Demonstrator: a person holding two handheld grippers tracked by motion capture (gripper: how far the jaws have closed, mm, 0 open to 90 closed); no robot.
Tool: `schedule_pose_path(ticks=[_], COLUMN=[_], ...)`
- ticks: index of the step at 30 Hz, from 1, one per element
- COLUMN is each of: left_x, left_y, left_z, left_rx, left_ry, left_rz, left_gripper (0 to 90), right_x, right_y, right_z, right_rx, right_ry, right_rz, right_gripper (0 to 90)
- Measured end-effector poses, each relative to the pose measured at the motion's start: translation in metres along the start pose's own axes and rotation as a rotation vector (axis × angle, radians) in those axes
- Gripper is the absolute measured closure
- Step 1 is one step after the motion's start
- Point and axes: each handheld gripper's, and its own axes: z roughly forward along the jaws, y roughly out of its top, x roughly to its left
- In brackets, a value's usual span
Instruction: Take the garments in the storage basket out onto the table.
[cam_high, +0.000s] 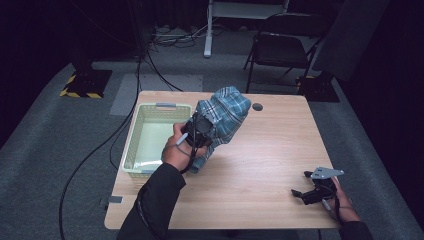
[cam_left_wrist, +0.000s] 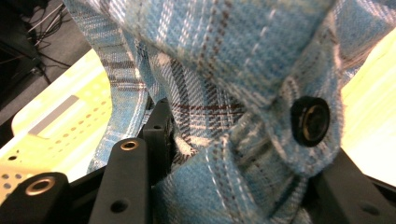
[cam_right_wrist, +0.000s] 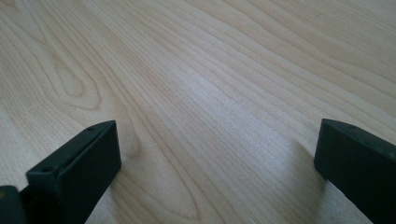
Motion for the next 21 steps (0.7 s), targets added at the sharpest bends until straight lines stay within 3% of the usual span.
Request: schedule_pose_path(ticks=[11, 21], left_x=[-0.018, -0.028], left_y=[0.014, 0.021], left_z=[0.005, 0.014], left_rx=[0.014, 0.039], left_ry=[-0.01, -0.044], left_rz=[0.044, 0.05], left_gripper=[53.3, 53.6], right_x=[0.0, 0.0], right_y=[0.0, 0.0], right_z=[0.0, 0.0], right_rx=[0.0, -0.001], right_ry=[0.0, -0.001], right_rz=[0.0, 0.0], right_gripper=[0.5, 0.5])
